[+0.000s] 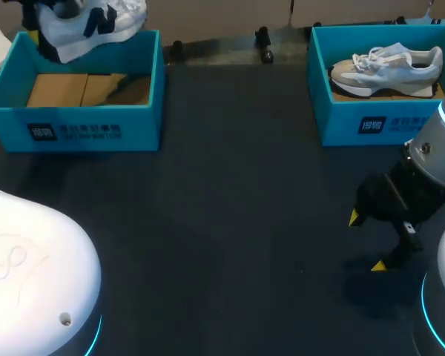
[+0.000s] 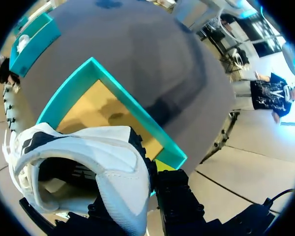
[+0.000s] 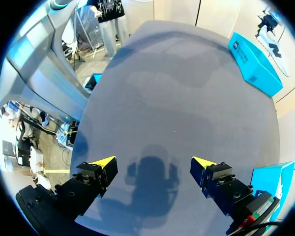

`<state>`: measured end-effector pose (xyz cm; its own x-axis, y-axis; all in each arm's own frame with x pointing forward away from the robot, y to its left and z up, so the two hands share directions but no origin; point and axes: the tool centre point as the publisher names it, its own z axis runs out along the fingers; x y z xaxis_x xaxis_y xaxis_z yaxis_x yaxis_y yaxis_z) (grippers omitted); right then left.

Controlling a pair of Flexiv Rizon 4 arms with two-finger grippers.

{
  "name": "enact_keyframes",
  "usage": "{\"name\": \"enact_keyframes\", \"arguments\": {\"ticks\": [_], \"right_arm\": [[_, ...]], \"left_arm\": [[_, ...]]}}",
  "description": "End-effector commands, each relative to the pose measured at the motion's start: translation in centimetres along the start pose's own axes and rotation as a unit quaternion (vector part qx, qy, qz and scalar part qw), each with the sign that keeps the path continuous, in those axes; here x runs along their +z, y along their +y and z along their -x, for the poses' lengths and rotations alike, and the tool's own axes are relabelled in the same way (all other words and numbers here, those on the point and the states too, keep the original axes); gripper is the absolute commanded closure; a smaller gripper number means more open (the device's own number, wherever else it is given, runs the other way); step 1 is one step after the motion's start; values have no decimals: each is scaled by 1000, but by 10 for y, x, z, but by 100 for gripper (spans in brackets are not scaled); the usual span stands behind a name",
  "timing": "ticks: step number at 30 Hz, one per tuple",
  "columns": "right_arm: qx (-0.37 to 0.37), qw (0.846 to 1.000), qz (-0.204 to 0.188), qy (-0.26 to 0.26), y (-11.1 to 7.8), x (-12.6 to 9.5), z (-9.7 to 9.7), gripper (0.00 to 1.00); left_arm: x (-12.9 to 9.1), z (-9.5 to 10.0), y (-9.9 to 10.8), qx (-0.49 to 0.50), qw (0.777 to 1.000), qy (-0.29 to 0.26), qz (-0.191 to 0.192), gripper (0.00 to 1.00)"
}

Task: Take the shoe out of the shoebox, open the shoe tongue, remove and reinsert the insole, then place the shoe into the shoebox

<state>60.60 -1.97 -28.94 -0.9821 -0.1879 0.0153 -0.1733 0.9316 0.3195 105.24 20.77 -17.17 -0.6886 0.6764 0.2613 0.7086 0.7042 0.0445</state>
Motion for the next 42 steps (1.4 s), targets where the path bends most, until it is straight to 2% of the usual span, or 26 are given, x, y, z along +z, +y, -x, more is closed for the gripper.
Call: {"name": "enact_keyframes", "arguments": {"ticks": [1,4,8,9,13,18,21,24,26,38,42], "right_arm": [[-1,1000,0,-2,-1,1,-1,0],[-1,1000,0,-2,-1,1,-1,0],[-1,1000,0,-2,-1,1,-1,0],[-1,1000,0,-2,-1,1,-1,0],[-1,1000,0,-2,-1,1,-1,0],[-1,1000,0,-2,-1,1,-1,0],[-1,1000,0,-2,-1,1,-1,0],[-1,1000,0,-2,-1,1,-1,0],[-1,1000,0,-2,-1,1,-1,0],[-1,1000,0,-2,-1,1,-1,0],[-1,1000,0,-2,-1,1,-1,0]], "left_arm": [[-2,-2,-2,-1,1000,-1,7,100],[-2,-2,-2,-1,1000,-1,7,100],[-1,2,5,120,992,-30,9,100],[0,3,8,120,992,-28,8,100],[4,0,14,214,975,-37,45,100],[8,-6,21,279,957,-52,61,100],[10,-13,24,312,943,-76,90,100],[12,-15,29,340,931,-88,100,100],[12,-12,37,335,930,-87,120,100],[12,-12,37,335,930,-87,120,100],[10,0,40,350,925,-80,121,100]]}}
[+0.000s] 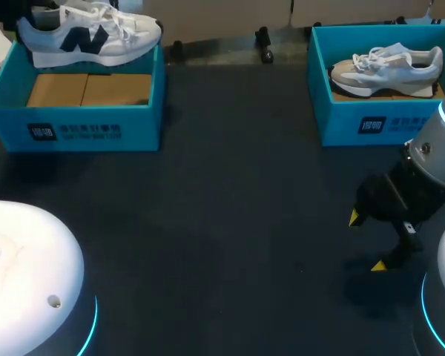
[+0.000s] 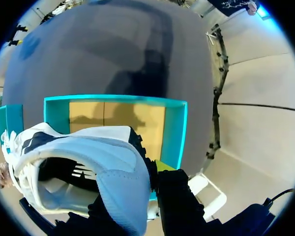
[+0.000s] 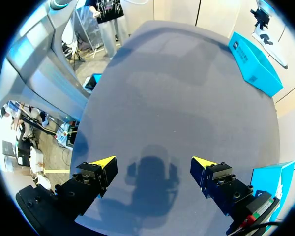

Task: Take the shoe out of the shoebox, open the shoe tongue, remove and reinsert the insole, then place the shoe into the shoebox

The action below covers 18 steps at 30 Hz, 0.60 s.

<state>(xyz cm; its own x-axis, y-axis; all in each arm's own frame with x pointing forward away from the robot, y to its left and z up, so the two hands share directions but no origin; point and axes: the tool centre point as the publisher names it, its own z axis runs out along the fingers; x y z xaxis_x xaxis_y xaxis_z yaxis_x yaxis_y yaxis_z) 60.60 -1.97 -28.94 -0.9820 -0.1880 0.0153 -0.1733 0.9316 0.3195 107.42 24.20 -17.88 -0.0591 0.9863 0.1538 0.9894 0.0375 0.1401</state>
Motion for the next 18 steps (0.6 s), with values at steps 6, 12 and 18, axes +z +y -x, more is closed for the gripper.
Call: {"name": "enact_keyframes", "arguments": {"ticks": [6,12,18], "right_arm": [[-1,1000,0,-2,-1,1,-1,0],[-1,1000,0,-2,-1,1,-1,0],[-1,1000,0,-2,-1,1,-1,0]], "left_arm": [[6,5,26,3,1000,10,-14,100],[21,1,41,-5,999,12,-32,100],[33,-7,50,-9,999,14,-35,100]]}}
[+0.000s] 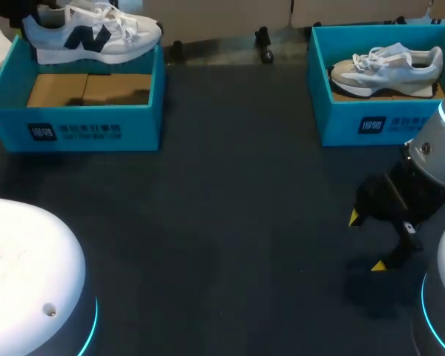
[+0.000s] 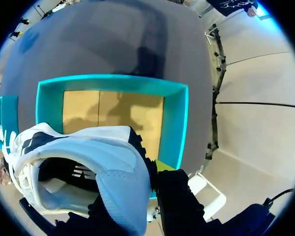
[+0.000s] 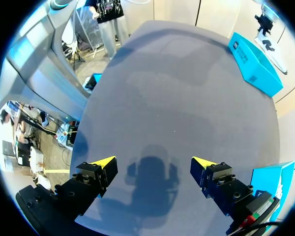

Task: Take the shoe out of the shoebox, open the shoe tongue, remove and reinsert the insole, then place the shoe into the shoebox

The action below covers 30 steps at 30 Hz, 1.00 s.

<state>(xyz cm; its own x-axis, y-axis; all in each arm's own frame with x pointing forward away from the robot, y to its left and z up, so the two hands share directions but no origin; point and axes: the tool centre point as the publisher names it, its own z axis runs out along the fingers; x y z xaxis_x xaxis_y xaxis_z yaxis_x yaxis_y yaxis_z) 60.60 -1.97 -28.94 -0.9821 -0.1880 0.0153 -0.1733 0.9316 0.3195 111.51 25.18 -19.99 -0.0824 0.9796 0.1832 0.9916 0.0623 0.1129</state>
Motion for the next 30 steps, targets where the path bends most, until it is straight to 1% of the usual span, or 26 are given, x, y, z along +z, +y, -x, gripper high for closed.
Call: {"name": "enact_keyframes", "arguments": {"ticks": [1,6,15,19,26,30], "right_arm": [[-1,1000,0,-2,-1,1,-1,0],[-1,1000,0,-2,-1,1,-1,0],[-1,1000,0,-2,-1,1,-1,0],[-1,1000,0,-2,-1,1,-1,0],[-1,1000,0,-2,-1,1,-1,0],[-1,1000,0,-2,-1,1,-1,0]], "left_arm": [[7,-5,13,0,1000,-2,-19,100],[13,-11,12,3,1000,1,-14,100],[18,-28,-5,17,1000,-8,-8,100],[22,-29,-8,26,1000,-5,-13,100],[23,-31,-11,23,1000,-1,-11,100],[24,-32,-9,20,1000,3,-16,100]]}}
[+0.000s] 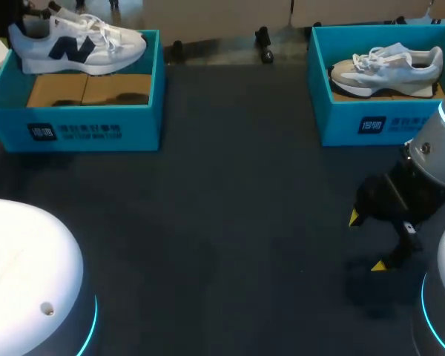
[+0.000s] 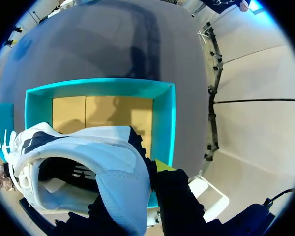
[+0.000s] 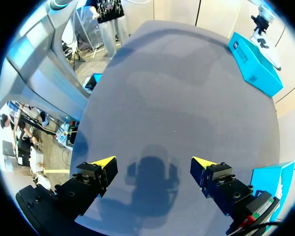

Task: Take the shoe out of the shoebox, open the shoe tongue, remove and reinsert the insole, then place the shoe into the shoebox

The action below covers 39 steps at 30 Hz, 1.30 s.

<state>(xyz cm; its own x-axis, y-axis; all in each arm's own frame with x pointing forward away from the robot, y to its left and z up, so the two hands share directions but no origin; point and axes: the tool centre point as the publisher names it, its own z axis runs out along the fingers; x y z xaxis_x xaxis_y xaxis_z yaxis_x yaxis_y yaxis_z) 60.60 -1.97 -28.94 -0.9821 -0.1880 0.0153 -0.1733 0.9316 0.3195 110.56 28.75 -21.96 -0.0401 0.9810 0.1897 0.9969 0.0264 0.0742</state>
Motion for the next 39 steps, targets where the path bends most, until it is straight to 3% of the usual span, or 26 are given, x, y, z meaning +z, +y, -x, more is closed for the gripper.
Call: {"name": "enact_keyframes", "arguments": {"ticks": [1,13,30,39], "right_arm": [[-1,1000,0,-2,-1,1,-1,0],[-1,1000,0,-2,-1,1,-1,0],[-1,1000,0,-2,-1,1,-1,0],[-1,1000,0,-2,-1,1,-1,0]], "left_arm": [[-1,0,1,-2,1000,1,0,100],[-1,0,1,-2,1000,1,0,100],[36,-5,-3,-1,1000,6,-22,100],[39,-13,-23,18,1000,3,-18,100]]}}
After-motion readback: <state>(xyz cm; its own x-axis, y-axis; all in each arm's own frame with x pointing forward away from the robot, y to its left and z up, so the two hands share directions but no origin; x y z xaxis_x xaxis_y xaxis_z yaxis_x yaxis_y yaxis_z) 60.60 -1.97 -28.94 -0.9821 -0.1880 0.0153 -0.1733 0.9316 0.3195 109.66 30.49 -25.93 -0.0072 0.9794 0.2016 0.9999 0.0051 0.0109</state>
